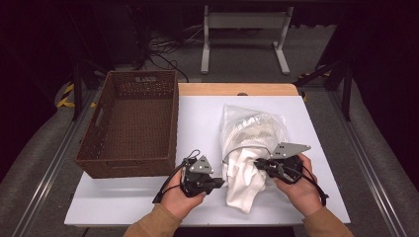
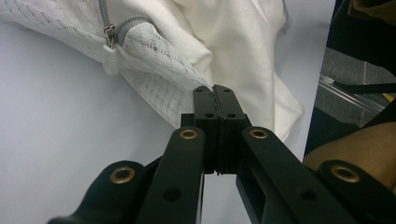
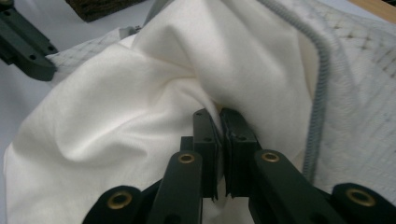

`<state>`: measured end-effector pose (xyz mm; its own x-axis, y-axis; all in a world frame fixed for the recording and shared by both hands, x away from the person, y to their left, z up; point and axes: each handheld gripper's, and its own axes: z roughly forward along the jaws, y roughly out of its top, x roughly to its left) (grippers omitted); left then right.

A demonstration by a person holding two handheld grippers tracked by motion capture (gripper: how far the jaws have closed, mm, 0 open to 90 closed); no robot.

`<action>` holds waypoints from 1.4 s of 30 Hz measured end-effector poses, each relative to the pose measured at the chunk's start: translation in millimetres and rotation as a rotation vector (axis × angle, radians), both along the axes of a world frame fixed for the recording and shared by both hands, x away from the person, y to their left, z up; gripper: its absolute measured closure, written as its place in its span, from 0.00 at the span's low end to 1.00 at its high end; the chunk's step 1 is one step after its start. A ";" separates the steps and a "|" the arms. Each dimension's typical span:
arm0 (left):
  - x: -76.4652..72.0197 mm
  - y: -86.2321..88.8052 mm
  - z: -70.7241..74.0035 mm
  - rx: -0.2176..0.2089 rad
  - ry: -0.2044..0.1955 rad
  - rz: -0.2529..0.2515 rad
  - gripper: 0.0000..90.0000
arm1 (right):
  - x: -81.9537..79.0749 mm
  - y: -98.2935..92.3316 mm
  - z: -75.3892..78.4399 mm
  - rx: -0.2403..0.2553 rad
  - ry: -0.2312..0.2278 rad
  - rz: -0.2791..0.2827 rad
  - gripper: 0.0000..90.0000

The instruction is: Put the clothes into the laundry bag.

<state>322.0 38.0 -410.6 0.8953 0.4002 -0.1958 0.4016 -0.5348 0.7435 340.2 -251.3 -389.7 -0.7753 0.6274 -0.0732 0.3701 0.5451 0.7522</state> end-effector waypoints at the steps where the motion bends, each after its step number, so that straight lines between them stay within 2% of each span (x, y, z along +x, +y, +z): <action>1: -0.2 0.4 0.2 0.002 -0.002 -0.003 1.00 | 1.4 0.0 0.3 0.000 -0.002 -0.002 0.95; 15: -7.4 0.2 1.4 0.016 0.011 -0.040 1.00 | 26.2 -3.5 -1.5 -0.001 -0.018 -0.073 0.95; 22: -8.1 0.1 1.4 0.015 0.013 -0.042 1.00 | 39.2 -3.1 -3.8 -0.017 -0.022 -0.103 0.95; 28: -7.6 1.0 0.2 0.004 0.013 -0.039 1.00 | 46.8 -4.4 -8.2 -0.020 -0.008 -0.116 0.95; 35: -4.8 1.8 -2.7 0.001 0.021 -0.035 1.00 | 41.3 -4.4 -9.5 -0.021 0.014 -0.101 0.93; 40: -4.8 1.8 -2.6 -0.001 0.021 -0.033 1.00 | 31.1 -7.6 -7.8 -0.019 0.021 -0.088 0.86; 42: -5.0 1.5 -2.7 0.001 0.024 -0.033 1.00 | 23.6 -10.0 -5.3 -0.010 0.012 -0.088 0.80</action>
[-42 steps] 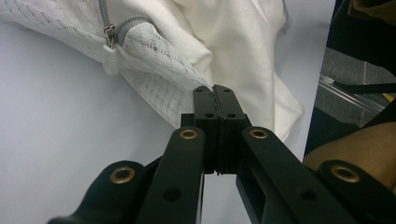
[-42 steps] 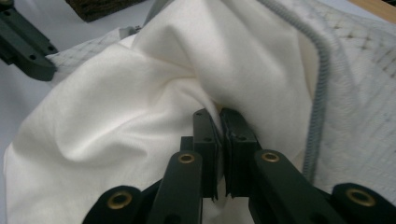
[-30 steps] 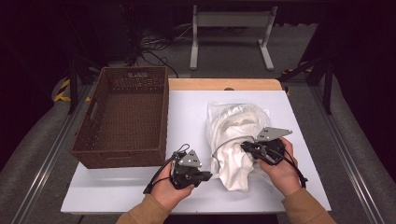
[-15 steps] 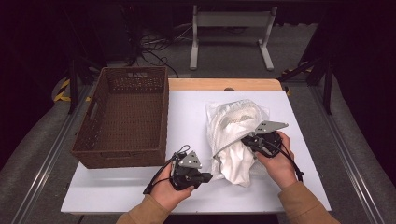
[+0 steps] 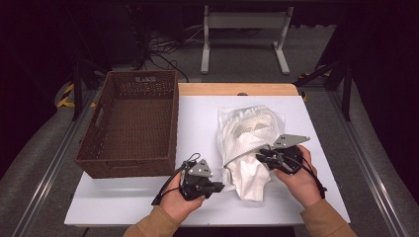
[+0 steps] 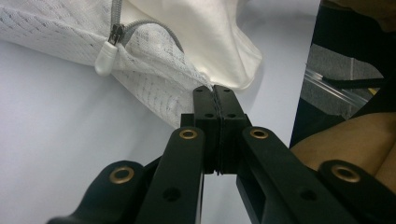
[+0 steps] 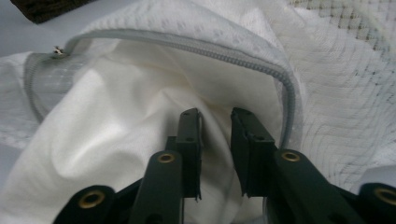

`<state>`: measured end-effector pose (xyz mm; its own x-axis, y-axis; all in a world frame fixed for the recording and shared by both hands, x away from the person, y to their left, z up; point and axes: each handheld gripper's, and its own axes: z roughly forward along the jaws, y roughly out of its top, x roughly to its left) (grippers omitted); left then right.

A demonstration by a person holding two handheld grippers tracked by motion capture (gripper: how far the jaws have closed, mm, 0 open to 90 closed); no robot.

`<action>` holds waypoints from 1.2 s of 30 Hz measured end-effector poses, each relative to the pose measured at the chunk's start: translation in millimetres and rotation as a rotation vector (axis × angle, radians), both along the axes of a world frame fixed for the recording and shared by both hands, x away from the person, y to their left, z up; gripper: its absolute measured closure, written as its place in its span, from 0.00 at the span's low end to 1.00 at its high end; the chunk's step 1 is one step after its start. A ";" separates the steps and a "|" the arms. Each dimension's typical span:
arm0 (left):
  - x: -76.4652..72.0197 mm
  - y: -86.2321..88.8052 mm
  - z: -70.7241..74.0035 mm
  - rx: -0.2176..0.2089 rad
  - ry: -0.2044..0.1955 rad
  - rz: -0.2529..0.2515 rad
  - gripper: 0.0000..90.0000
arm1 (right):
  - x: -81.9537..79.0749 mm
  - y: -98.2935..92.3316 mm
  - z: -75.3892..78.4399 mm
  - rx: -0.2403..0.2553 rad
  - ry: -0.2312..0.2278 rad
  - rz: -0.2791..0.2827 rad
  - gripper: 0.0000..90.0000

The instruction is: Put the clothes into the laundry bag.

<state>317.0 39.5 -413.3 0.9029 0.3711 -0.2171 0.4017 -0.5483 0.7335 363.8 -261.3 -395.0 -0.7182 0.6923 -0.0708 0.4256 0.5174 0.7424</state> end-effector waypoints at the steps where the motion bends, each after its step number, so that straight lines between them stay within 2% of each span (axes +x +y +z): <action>1: 0.0 -0.2 -0.1 0.000 0.001 0.000 1.00 | -2.5 -0.9 1.2 0.006 -0.005 0.001 0.79; 4: -0.1 -0.5 -0.2 0.000 0.002 0.000 1.00 | -13.6 -6.0 8.2 0.026 -0.029 0.013 0.75; 11: -0.3 -1.6 -0.4 0.000 0.006 -0.002 1.00 | -36.6 -10.7 21.3 0.052 -0.043 0.048 0.69; 16: -0.4 -2.0 -0.5 0.004 0.003 -0.001 1.00 | -48.0 -7.2 23.9 0.058 -0.018 0.087 0.63; 19: -0.7 -1.3 0.0 0.002 0.005 0.002 1.00 | -55.2 -1.3 19.5 0.041 0.011 0.122 0.53; 25: -0.8 -1.4 0.0 0.001 0.003 0.001 1.00 | -62.2 6.1 7.4 0.037 0.039 0.141 0.41; 29: -0.8 -1.7 -0.2 0.001 0.005 0.001 1.00 | -63.7 10.8 -1.7 0.025 0.047 0.166 0.36; 36: -0.9 -1.7 -0.1 0.001 0.006 0.000 1.00 | -63.5 20.0 -15.4 0.002 0.054 0.174 0.29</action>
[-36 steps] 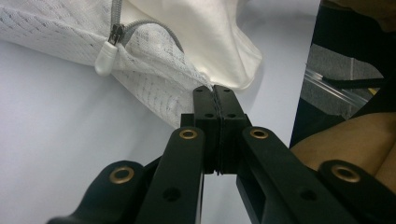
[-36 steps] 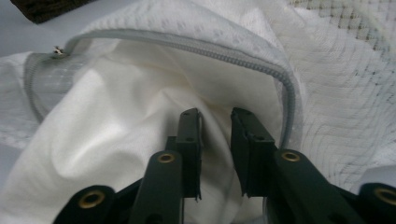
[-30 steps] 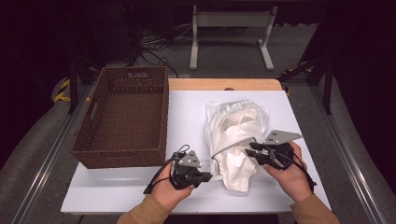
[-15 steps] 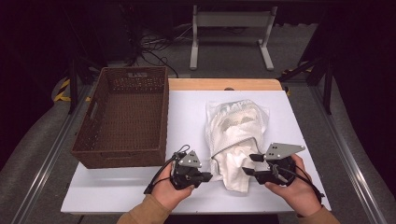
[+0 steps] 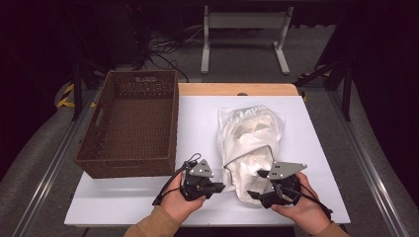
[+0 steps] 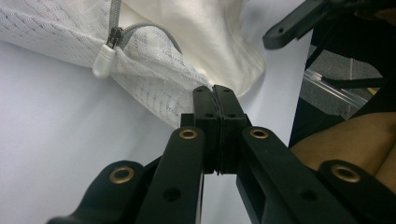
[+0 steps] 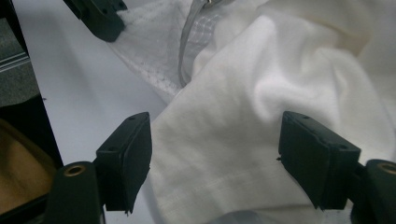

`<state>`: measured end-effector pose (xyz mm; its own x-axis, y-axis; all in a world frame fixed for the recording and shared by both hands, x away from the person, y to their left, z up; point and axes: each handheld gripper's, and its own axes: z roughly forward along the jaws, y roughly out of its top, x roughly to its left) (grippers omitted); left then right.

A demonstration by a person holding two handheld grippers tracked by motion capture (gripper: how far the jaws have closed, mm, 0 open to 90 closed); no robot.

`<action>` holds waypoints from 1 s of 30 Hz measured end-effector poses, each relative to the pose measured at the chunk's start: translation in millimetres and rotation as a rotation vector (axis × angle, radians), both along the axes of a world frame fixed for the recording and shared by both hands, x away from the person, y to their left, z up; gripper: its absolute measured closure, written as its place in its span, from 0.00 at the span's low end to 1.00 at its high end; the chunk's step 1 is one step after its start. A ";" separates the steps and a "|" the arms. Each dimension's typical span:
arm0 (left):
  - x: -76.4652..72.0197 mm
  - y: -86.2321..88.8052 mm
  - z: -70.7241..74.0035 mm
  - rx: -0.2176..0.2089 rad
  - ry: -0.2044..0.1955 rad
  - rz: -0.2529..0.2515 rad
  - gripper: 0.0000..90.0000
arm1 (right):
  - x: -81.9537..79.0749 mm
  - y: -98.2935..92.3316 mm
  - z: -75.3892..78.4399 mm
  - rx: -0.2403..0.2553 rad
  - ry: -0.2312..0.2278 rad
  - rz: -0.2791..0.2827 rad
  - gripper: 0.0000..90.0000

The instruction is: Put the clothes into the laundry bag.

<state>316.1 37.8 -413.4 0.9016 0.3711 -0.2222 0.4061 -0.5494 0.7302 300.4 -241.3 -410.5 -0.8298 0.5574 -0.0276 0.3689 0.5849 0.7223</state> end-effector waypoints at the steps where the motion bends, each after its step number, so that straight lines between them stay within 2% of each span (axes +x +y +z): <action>1: -0.1 -0.1 -0.1 -0.001 0.001 -0.001 1.00 | 0.3 1.6 -2.9 -0.008 0.003 0.002 0.29; 4: 0.1 -0.2 -0.4 -0.001 -0.001 -0.002 1.00 | 0.6 7.8 -12.7 -0.037 0.015 0.012 0.27; 10: 0.3 -0.3 -1.4 -0.003 0.003 0.000 1.00 | -2.0 19.8 -31.3 -0.085 0.007 0.021 0.23; 16: 0.6 -0.5 -1.8 0.000 0.005 -0.002 1.00 | -2.6 23.7 -37.3 -0.096 0.012 0.024 0.24; 18: 0.6 -0.7 -2.2 -0.001 0.006 -0.003 1.00 | -2.9 24.8 -39.7 -0.114 0.016 0.030 0.34; 20: 0.6 -0.8 -2.3 -0.001 0.006 -0.003 1.00 | -2.6 24.2 -39.9 -0.111 0.018 0.029 0.41; 25: 0.5 -1.0 -2.4 0.000 0.009 -0.002 1.00 | 0.2 18.1 -34.8 -0.131 -0.001 0.027 0.72; 26: 0.4 -1.0 -2.4 0.001 0.009 -0.001 1.00 | 1.2 16.7 -33.9 -0.131 -0.005 0.026 0.77; 27: 0.4 -1.0 -2.4 0.001 0.009 -0.001 1.00 | 1.2 16.7 -33.9 -0.131 -0.005 0.026 0.77; 30: 0.4 -1.1 -2.5 0.001 0.008 -0.002 1.00 | 2.7 13.7 -29.5 -0.139 -0.019 0.030 0.90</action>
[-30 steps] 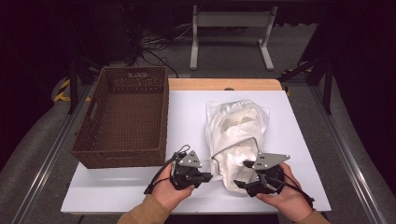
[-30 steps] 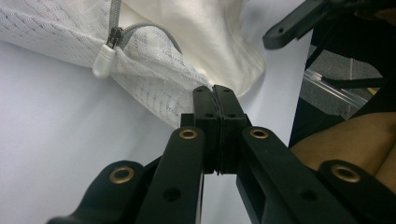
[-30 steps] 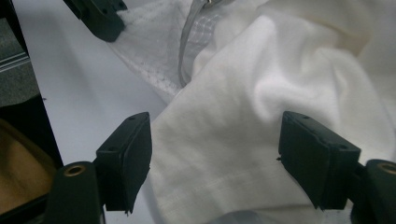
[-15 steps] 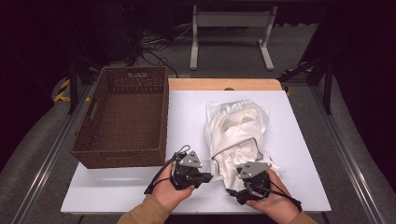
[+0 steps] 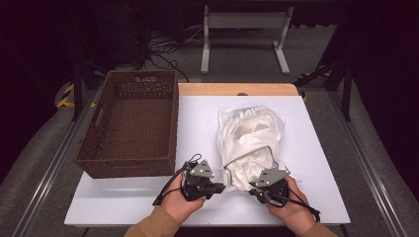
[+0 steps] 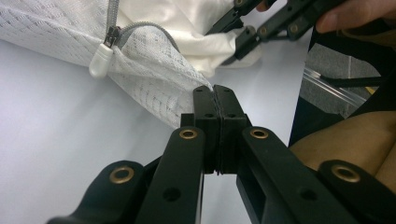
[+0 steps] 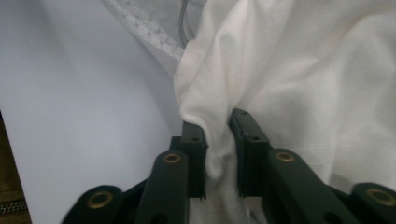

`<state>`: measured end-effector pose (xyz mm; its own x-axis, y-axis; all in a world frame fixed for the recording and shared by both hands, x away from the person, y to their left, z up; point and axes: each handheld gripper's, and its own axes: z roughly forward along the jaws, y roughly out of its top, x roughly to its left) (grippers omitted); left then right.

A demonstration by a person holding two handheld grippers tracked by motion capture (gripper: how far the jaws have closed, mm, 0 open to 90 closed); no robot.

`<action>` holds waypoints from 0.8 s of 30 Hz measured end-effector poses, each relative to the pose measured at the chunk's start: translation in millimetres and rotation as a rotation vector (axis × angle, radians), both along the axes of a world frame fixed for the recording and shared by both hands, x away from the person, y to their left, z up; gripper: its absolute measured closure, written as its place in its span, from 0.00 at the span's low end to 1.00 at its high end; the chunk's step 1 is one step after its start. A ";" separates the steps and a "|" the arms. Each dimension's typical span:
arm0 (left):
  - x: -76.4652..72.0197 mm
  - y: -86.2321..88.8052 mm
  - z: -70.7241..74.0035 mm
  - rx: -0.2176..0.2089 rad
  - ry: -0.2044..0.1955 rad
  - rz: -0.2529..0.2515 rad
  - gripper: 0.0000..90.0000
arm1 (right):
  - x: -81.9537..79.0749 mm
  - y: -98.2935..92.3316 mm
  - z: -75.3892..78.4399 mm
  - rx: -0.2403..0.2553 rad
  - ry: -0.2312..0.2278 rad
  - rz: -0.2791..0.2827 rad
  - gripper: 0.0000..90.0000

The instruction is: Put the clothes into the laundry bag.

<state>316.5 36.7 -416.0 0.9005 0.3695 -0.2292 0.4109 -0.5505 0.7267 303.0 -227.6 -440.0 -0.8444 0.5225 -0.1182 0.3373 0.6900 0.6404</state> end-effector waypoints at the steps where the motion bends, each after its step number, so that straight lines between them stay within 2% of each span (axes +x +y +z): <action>1: 0.0 0.1 0.1 0.000 -0.001 0.001 1.00 | 0.5 -0.8 1.4 0.001 -0.006 -0.001 0.92; 9: -0.8 -1.3 0.0 0.002 0.005 -0.006 1.00 | 11.9 -9.7 23.2 0.073 -0.052 -0.045 0.93; 15: -1.3 -2.6 -0.5 0.003 0.009 -0.017 1.00 | 19.4 -11.0 28.4 0.078 -0.072 -0.067 0.93; 18: -1.4 -1.6 -0.2 0.004 0.013 -0.015 1.00 | 26.1 -14.6 31.8 0.102 -0.075 -0.094 0.93; 24: -2.8 -3.1 0.3 0.001 0.013 -0.026 1.00 | 36.7 -17.7 37.0 0.103 -0.093 -0.124 0.93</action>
